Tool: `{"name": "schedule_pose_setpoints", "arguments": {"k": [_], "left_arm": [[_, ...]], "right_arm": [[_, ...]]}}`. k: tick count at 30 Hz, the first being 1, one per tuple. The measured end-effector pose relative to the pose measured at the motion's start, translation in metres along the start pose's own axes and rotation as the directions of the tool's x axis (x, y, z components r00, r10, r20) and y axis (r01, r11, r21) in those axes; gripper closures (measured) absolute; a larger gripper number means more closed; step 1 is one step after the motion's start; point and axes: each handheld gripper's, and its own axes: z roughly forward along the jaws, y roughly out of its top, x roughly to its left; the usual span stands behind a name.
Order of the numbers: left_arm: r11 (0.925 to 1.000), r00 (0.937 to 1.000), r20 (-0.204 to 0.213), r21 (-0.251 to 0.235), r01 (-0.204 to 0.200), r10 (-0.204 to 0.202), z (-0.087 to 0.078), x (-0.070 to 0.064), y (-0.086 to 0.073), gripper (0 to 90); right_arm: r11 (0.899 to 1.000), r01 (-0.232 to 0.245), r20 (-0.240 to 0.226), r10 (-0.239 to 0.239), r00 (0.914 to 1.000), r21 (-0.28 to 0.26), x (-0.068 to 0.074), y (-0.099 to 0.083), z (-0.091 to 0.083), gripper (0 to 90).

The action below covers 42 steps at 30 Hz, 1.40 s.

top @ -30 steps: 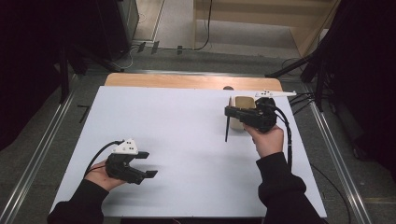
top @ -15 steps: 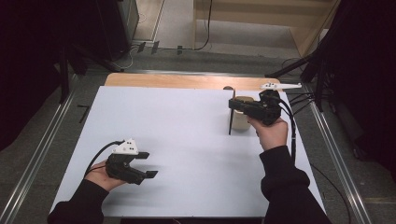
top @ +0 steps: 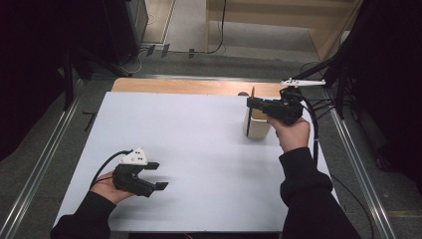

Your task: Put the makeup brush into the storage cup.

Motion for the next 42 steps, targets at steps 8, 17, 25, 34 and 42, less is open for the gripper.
{"name": "schedule_pose_setpoints", "arguments": {"k": [8, 17, 25, 34, 42], "left_arm": [[1.0, 1.0, 0.0, -0.001, 0.001, -0.001, 0.0, 0.0, 0.0, 23.8], [1.0, 1.0, 0.0, 0.0, 0.001, -0.001, 0.0, 0.0, 0.0, 23.8], [1.0, 1.0, 0.004, -0.001, -0.001, 0.001, 0.0, 0.0, 0.0, 23.8], [1.0, 1.0, 0.003, -0.006, 0.0, 0.0, 0.0, 0.0, 0.0, 23.8], [1.0, 1.0, 0.007, -0.002, -0.005, 0.005, 0.0, 0.0, 0.0, 23.8]], "right_arm": [[1.0, 0.007, 0.027, -0.007, 0.9996, -0.001, -0.005, 0.01, -0.002, 83.6], [1.0, 0.0, 0.062, 0.001, 0.9981, -0.025, -0.014, 0.023, -0.006, 83.6], [0.999, -0.014, 0.088, 0.018, 0.996, -0.042, -0.022, 0.033, -0.01, 83.6], [0.999, -0.001, 0.143, 0.008, 0.9897, -0.046, -0.031, 0.045, -0.009, 83.6], [0.998, -0.02, 0.188, 0.031, 0.9817, -0.057, -0.046, 0.045, -0.004, 83.6]]}}
